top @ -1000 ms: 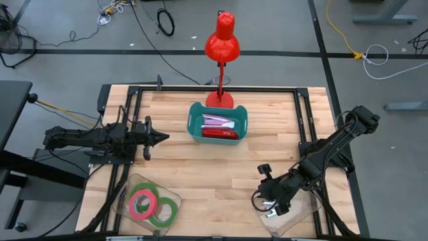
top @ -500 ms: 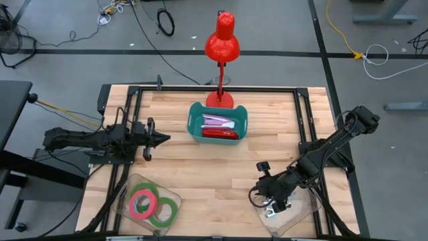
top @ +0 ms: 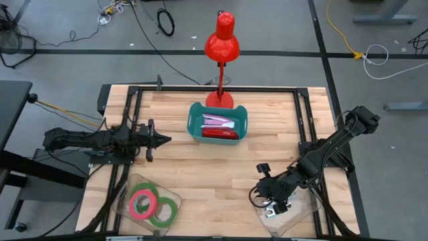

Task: Pick and place Stapler, Stapler remover, tape
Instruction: Return to Home Position

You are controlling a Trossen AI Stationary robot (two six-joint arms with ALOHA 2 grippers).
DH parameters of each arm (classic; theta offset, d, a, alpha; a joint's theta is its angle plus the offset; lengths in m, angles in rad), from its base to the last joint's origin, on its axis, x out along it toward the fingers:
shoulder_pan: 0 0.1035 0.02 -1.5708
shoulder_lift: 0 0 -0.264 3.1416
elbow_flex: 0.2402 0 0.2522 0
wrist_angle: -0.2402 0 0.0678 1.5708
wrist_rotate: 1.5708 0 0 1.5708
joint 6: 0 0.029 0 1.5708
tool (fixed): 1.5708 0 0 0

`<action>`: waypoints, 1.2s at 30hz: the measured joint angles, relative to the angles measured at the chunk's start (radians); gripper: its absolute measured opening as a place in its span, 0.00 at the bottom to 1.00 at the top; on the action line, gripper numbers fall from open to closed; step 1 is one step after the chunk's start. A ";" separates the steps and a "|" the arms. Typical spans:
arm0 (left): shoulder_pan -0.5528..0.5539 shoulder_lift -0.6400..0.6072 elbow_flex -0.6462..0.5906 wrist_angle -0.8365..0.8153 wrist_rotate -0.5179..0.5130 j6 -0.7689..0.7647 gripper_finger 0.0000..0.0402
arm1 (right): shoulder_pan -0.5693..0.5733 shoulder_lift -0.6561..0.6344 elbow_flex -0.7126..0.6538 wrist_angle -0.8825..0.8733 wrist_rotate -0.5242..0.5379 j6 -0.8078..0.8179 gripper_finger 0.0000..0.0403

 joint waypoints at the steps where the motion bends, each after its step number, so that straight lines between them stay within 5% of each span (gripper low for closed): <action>1: 0.000 0.000 0.000 -0.008 -0.002 -0.002 0.00 | 0.000 0.000 0.000 0.000 -0.001 0.000 0.16; 36: 0.000 0.001 0.000 -0.055 -0.028 -0.019 0.07 | -0.011 0.000 0.000 0.091 0.002 -0.023 0.15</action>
